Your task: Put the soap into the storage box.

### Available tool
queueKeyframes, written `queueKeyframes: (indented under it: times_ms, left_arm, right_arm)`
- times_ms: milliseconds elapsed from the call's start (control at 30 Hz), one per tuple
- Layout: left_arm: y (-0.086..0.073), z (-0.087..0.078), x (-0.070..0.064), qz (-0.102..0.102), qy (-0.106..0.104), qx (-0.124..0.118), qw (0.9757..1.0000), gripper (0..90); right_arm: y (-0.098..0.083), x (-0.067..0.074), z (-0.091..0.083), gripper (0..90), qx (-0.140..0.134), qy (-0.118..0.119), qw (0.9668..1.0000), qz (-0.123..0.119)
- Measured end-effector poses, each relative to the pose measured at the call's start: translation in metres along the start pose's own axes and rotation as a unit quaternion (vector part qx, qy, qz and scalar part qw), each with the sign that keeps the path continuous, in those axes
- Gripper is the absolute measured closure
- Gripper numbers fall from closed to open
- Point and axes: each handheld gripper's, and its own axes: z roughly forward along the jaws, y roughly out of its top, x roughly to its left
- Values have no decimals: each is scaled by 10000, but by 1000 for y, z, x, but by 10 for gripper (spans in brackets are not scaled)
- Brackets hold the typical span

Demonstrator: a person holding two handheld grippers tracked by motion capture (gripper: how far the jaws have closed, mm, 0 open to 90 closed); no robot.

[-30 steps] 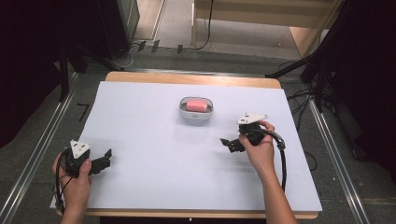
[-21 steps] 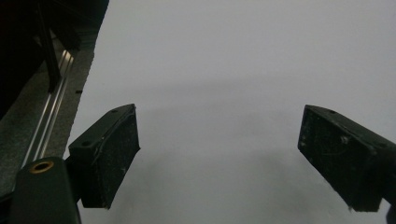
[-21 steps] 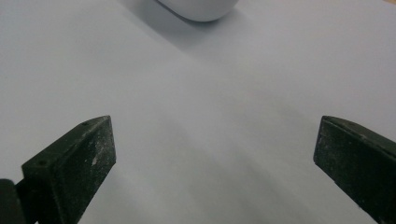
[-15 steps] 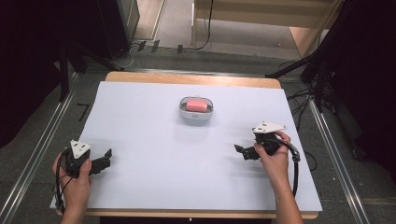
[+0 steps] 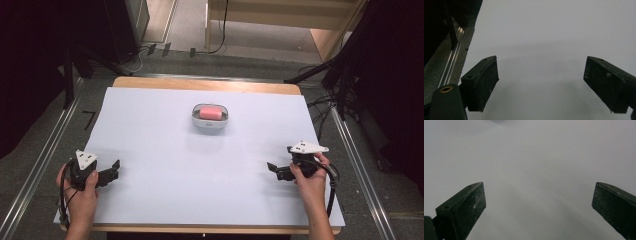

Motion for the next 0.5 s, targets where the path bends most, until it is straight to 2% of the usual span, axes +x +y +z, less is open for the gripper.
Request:
queueKeyframes:
  times_ms: [233, 400, 500]
  left_arm:
    - [0, 0, 0, 15, 12, 11, 10000, 133]
    - [0, 0, 0, 7, 3, -4, 10000, 133]
    - [0, 0, 0, 18, 2, -8, 10000, 133]
  right_arm:
    - [-19, -10, -17, 0, -104, -96, 9996, 228]
    - [-28, -14, -25, 0, -100, -178, 9994, 273]
    - [-35, -18, -33, 0, -189, -186, 9989, 378]
